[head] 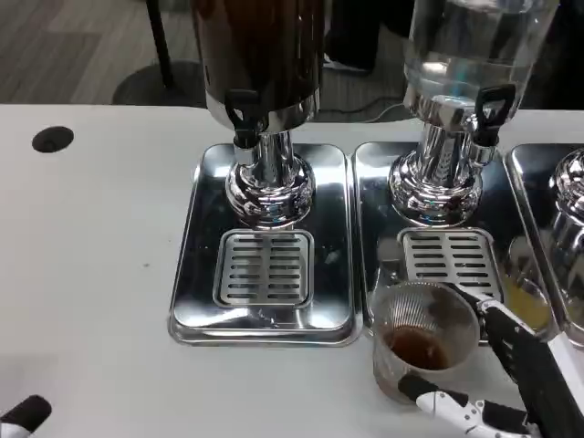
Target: Grasp the cup under the faucet to collect the drink, then remove the cup.
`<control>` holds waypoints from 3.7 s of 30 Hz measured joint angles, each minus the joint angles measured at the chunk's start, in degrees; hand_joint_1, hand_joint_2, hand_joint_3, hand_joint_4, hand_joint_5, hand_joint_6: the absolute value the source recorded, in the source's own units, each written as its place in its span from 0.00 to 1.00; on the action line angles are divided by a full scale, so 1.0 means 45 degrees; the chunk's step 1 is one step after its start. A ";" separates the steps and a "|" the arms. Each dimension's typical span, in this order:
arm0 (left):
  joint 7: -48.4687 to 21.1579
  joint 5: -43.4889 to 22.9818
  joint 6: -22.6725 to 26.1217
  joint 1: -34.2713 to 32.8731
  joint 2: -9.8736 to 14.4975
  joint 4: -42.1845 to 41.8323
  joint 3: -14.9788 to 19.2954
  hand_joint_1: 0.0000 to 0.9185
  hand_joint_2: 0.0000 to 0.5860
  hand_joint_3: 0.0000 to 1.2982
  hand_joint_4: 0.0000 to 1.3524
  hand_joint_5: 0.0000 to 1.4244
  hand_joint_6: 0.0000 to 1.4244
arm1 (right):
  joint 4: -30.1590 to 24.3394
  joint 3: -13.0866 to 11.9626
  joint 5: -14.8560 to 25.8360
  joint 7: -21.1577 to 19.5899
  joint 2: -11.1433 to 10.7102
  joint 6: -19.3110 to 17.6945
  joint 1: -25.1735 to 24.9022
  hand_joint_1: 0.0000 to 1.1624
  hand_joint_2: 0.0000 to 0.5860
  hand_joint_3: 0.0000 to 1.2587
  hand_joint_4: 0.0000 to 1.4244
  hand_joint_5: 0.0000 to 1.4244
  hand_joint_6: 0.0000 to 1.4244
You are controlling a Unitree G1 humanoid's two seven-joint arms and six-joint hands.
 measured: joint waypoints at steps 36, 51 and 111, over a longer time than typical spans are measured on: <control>0.0000 0.0003 0.0009 0.0078 0.0000 -0.0030 -0.0007 0.00 0.08 0.00 0.00 0.00 0.00 | 0.0726 0.0436 -0.0257 -0.0005 0.0291 -0.1237 0.0719 0.74 0.39 0.29 0.21 0.22 0.10; 0.0000 -0.0001 0.0009 0.0043 0.0020 -0.0026 -0.0007 0.00 0.08 0.00 0.00 0.00 0.00 | 0.0942 0.0464 -0.0525 -0.0016 0.0304 -0.1245 0.0604 0.74 0.39 0.27 0.17 0.20 0.10; -0.0001 -0.0010 0.0114 -0.0264 0.0224 0.0123 -0.0054 0.00 0.08 0.00 0.00 0.00 0.00 | 0.1423 0.0524 -0.0691 -0.0217 0.0286 -0.1930 0.0222 0.66 0.35 0.13 0.03 0.09 0.07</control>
